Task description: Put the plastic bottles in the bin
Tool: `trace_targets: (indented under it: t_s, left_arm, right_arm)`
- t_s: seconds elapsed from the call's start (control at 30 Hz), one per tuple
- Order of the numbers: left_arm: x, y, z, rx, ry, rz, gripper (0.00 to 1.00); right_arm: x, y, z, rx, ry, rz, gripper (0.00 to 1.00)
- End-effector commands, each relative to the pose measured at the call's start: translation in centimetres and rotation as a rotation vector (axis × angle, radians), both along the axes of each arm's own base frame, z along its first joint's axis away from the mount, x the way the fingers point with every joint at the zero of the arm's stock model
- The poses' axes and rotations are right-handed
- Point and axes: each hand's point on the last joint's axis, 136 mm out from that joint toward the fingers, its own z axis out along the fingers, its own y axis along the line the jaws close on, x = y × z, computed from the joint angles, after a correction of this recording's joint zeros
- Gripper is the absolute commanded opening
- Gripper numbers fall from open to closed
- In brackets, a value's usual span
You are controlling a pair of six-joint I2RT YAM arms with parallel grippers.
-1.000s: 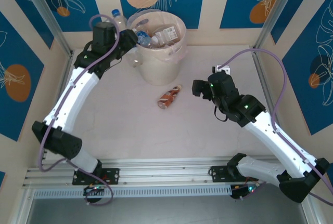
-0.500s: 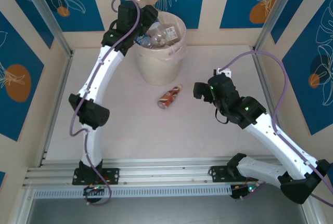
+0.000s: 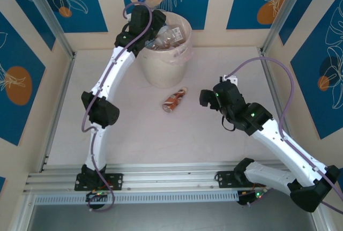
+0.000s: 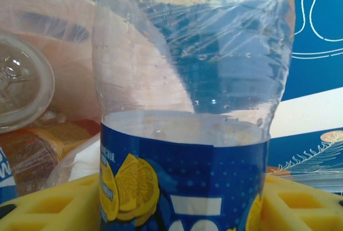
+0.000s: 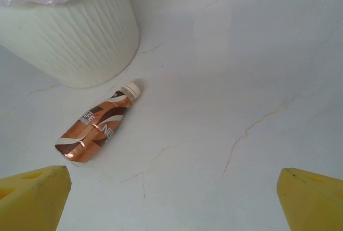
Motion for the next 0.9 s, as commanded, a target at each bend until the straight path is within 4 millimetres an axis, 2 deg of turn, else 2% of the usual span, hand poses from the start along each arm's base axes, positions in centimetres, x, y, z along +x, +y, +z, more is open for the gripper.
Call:
trace_targets:
  t_s: [0.0,0.07,0.23,0.37,0.6,0.73,0.87]
  left_arm:
    - [-0.1,0.5,1.6,0.015,-0.043,0.041,0.64]
    - [0.0,1.0,1.3,0.044,-0.040,0.056,0.70]
    - [-0.1,1.6,0.8,0.082,-0.024,0.071,0.77]
    - [-0.3,1.6,0.7,0.094,-0.018,0.069,0.77]
    - [-0.8,2.1,2.2,0.108,-0.050,0.072,0.77]
    - [-1.0,1.2,2.0,0.102,-0.048,0.033,0.73]
    - [-1.0,-0.3,0.5,0.086,-0.013,-0.020,0.73]
  right_arm:
    - [-0.4,0.1,0.4,0.036,-0.011,-0.008,0.99]
    - [-0.5,0.1,0.7,0.039,-0.016,-0.003,0.99]
    - [-0.8,-0.2,1.2,0.040,-0.028,-0.007,0.99]
    - [-0.9,-0.3,1.3,0.046,-0.032,-0.009,0.99]
    - [-0.9,-0.4,1.4,0.045,-0.034,-0.015,0.99]
    - [-0.8,-0.3,1.5,0.050,-0.041,-0.014,0.99]
    - [-0.8,-0.2,1.4,0.051,-0.038,-0.011,0.99]
